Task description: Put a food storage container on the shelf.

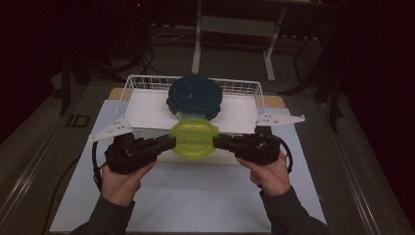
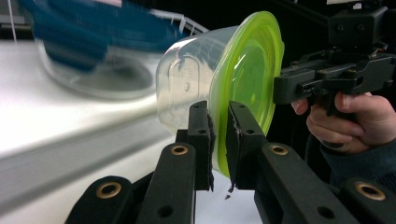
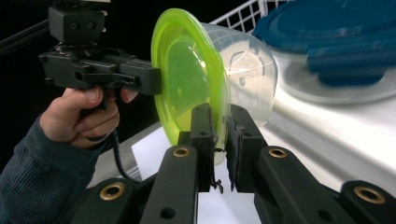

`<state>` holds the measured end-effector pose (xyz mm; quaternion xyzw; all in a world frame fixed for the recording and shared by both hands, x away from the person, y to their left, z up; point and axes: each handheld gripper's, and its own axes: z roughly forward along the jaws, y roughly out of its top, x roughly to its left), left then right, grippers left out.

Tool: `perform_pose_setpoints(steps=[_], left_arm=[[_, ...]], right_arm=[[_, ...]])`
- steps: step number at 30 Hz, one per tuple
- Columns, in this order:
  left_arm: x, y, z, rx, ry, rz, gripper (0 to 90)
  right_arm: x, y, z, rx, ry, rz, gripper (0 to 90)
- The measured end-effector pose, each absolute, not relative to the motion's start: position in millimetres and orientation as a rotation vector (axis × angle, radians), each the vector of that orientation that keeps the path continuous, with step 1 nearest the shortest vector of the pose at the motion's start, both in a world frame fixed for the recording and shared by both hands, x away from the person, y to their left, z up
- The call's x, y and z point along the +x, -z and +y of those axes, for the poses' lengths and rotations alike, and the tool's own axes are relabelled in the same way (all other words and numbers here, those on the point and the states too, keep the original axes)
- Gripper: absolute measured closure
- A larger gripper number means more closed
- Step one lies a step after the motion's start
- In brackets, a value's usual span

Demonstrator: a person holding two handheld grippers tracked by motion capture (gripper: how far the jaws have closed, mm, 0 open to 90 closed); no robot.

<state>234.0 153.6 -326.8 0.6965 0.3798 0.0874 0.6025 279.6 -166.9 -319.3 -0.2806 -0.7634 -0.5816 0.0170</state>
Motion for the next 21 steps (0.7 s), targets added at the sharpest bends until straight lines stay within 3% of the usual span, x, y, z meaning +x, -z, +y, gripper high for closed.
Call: perform_pose_setpoints(steps=[10,21], left_arm=[[278.6,290.7,146.0,1.583,-0.203,0.889,81.9],[323.4,286.3,149.6,1.512,-0.173,0.976,81.2]], right_arm=[[310.5,282.1,-171.2,-0.971,1.902,-2.332,81.3],[356.5,279.3,-166.0,-1.113,1.88,-2.193,81.1]])
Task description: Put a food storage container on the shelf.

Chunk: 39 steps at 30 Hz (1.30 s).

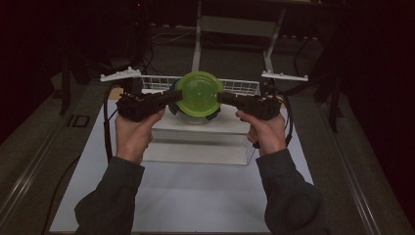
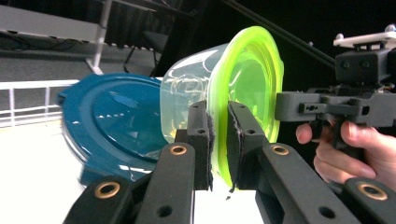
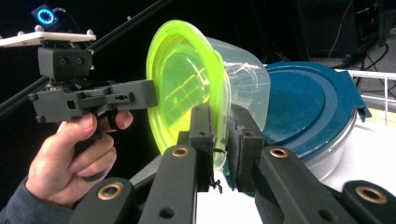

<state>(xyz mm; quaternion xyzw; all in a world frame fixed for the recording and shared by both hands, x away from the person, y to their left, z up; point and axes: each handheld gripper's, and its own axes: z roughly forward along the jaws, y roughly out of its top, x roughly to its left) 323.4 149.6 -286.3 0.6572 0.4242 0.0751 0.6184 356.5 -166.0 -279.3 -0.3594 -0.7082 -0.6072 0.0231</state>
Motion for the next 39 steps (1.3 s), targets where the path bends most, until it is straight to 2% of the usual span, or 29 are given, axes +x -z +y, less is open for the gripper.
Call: perform_pose_setpoints(steps=[7,18,21,30,39], left_arm=[[341.0,287.1,153.1,1.466,-0.141,1.004,79.8],[357.8,290.4,153.4,1.411,-0.162,1.066,60.4],[361.3,291.4,156.3,1.377,-0.155,1.069,56.5],[360.8,291.4,151.7,1.378,-0.156,1.043,52.7],[350.9,285.5,148.8,1.353,-0.159,1.009,53.1]], right_arm=[[373.9,279.3,-160.7,-1.17,1.867,-2.137,79.5],[388.8,281.1,-148.9,-1.233,1.871,-2.128,57.2],[392.8,279.4,-148.4,-1.246,1.881,-2.108,54.5],[393.6,278.2,-144.3,-1.204,1.851,-2.141,49.0],[385.1,276.0,-141.2,-1.157,1.834,-2.192,47.9]])
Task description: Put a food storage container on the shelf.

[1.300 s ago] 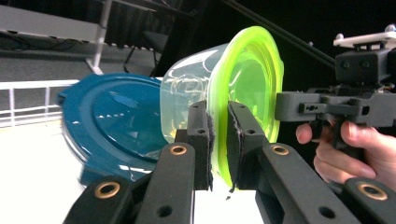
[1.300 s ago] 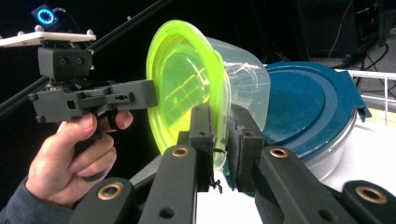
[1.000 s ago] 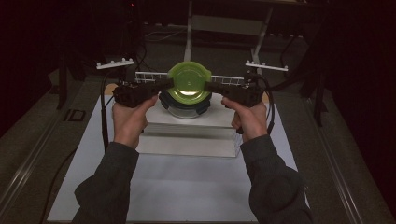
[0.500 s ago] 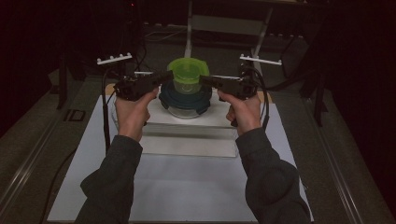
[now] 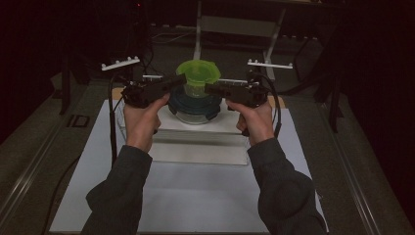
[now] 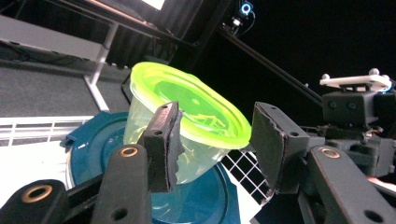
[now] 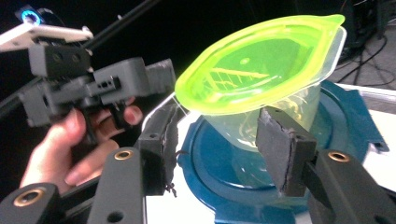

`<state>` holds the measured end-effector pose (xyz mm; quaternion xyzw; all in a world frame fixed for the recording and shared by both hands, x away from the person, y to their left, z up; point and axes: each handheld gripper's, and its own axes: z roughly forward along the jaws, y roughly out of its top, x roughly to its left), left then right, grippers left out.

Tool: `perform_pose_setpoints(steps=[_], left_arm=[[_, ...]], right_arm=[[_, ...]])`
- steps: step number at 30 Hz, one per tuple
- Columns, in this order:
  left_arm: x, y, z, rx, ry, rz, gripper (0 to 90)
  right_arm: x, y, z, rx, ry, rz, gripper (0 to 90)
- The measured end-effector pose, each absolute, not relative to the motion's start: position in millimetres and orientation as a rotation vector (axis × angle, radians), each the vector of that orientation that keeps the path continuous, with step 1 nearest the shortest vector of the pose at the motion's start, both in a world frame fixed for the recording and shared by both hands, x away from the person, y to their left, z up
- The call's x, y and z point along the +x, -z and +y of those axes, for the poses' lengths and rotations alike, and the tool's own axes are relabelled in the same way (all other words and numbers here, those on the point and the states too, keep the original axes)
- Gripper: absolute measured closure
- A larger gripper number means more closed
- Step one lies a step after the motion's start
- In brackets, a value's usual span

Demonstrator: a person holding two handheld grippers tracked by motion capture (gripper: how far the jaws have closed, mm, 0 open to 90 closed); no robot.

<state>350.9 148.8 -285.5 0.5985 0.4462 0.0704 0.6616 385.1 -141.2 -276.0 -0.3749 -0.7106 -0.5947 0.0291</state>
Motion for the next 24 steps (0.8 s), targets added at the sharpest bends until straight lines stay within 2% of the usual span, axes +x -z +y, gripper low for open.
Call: perform_pose_setpoints(steps=[11,24], left_arm=[[338.0,283.1,161.5,1.41,-0.245,1.027,50.1],[286.2,296.3,166.4,1.594,-0.397,0.983,47.5]], right_arm=[[373.4,275.3,-158.5,-1.187,1.856,-2.325,46.6],[325.5,297.4,-162.5,-1.097,1.783,-2.625,45.4]])
